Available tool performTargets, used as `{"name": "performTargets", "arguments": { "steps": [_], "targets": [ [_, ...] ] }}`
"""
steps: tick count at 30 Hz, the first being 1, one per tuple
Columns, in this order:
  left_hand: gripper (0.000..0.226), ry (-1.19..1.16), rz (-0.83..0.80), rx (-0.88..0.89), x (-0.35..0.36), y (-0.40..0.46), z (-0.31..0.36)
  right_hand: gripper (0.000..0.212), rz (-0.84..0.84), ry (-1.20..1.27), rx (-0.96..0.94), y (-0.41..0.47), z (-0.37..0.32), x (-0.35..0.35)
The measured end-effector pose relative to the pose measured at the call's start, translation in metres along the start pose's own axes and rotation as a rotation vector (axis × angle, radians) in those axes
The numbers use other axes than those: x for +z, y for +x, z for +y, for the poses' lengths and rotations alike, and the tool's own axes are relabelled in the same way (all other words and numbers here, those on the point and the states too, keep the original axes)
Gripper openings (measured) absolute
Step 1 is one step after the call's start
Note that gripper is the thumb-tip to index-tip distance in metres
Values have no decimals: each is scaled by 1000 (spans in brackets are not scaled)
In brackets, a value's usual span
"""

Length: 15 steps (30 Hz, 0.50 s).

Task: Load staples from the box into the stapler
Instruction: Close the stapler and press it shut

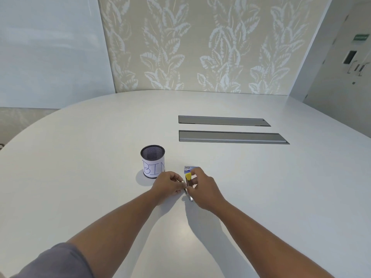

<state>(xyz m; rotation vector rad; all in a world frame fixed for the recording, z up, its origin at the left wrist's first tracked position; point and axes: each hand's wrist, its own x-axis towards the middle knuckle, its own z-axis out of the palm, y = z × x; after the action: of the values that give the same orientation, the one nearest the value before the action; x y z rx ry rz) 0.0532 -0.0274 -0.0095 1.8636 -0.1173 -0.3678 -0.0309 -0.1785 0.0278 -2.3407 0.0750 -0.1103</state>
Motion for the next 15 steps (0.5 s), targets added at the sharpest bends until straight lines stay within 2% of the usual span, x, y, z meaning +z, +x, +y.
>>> {"name": "performTargets", "arguments": {
  "steps": [4, 8, 12, 15],
  "targets": [
    [17, 7, -9, 14, 1, -1, -1, 33, 61, -8, -19, -2, 11, 15],
    [17, 34, 1, 41, 1, -1, -2, 18, 72, -80, -65, -3, 14, 21],
    [11, 95, 11, 69, 1, -2, -3, 27, 32, -186, -79, -2, 15, 20],
    [4, 83, 28, 51, 1, -3, -3, 25, 36, -267, -85, 0, 17, 21]
  ]
}}
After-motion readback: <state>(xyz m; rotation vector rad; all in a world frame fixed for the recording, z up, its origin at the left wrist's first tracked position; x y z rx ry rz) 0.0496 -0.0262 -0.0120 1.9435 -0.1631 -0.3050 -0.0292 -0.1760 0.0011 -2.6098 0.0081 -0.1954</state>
